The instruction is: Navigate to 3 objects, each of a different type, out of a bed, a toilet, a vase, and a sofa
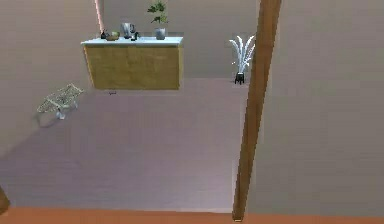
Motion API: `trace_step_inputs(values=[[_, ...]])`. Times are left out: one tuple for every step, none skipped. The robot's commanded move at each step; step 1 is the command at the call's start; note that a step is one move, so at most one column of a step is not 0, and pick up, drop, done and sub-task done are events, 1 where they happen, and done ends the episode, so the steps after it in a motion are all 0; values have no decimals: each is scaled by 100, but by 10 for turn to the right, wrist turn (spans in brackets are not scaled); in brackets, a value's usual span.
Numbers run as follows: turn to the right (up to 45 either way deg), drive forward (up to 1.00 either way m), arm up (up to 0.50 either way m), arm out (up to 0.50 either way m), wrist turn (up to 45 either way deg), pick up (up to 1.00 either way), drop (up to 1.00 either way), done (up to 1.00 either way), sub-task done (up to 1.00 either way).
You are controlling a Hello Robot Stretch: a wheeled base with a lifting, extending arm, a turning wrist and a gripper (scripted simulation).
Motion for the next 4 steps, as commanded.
trace_step_inputs(values=[[450,0,0,0,0,0,0,0,0],[270,0,0,0,0,0,0,0,0],[30,0,0,0,0,0,0,0,0],[0,5,0,0,0,0,0,0,0]])
